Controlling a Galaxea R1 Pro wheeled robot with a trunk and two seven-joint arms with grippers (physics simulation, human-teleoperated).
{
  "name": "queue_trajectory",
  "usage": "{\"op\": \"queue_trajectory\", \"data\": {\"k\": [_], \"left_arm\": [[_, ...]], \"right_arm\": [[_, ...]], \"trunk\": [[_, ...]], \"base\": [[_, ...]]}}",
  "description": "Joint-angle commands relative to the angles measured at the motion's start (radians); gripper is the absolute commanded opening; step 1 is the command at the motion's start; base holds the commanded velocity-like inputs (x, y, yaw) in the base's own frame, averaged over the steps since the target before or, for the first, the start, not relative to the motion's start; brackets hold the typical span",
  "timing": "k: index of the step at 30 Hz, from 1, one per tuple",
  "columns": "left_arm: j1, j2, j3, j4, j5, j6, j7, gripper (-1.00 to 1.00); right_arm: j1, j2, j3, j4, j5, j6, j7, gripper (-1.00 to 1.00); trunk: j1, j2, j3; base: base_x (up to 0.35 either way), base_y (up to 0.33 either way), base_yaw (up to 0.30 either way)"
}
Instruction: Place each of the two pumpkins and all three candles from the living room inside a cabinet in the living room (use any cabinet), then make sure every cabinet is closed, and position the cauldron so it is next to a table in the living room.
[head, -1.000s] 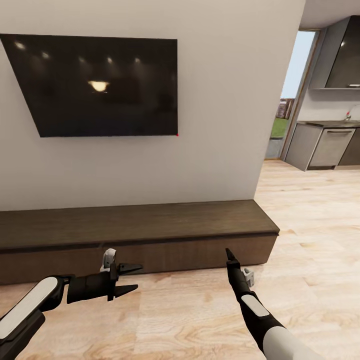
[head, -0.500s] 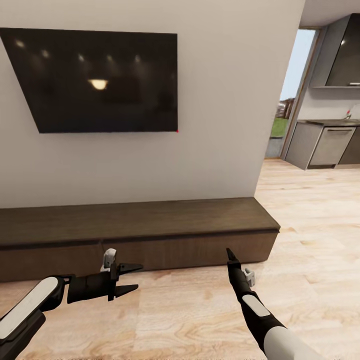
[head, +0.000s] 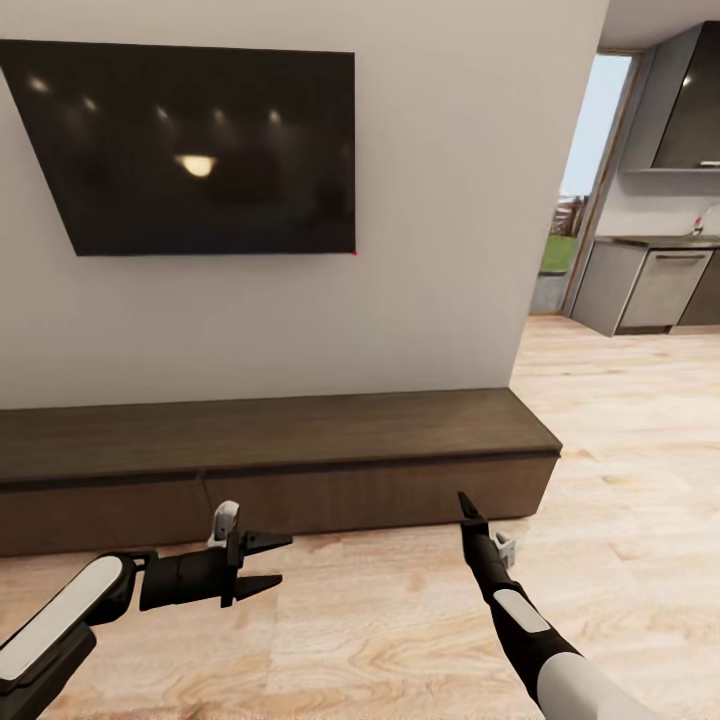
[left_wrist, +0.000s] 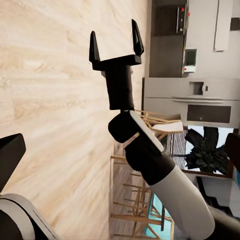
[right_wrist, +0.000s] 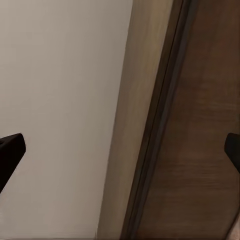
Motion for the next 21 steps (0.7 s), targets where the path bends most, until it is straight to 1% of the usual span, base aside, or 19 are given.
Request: {"op": "queue_trajectory", "data": {"k": [1, 6, 13, 21], "left_arm": [[-0.001, 0.001, -0.004, -0.006, 0.003, 0.000, 0.001, 1.00], [-0.001, 0.000, -0.008, -0.026, 0.003, -0.001, 0.001, 1.00], [-0.001, -0.002, -0.008, -0.028, 0.003, -0.001, 0.001, 1.00], [-0.001, -0.003, -0.008, -0.026, 0.003, -0.001, 0.001, 1.00]], "right_arm": [[-0.001, 0.000, -0.005, 0.001, -0.003, 0.009, 0.012, 1.00], [-0.001, -0.001, -0.006, 0.001, -0.005, 0.023, 0.025, 1.00], [-0.001, -0.002, -0.006, 0.001, -0.005, 0.025, 0.028, 1.00], [-0.001, -0.002, -0.006, 0.000, -0.005, 0.029, 0.050, 1.00]], "trunk": [[0.004, -0.008, -0.004], [0.023, -0.043, -0.020], [0.050, -0.092, -0.042], [0.080, -0.148, -0.067]], "base": [[0.000, 0.000, 0.000], [0.000, 0.000, 0.000], [0.000, 0.000, 0.000], [0.000, 0.000, 0.000]]}}
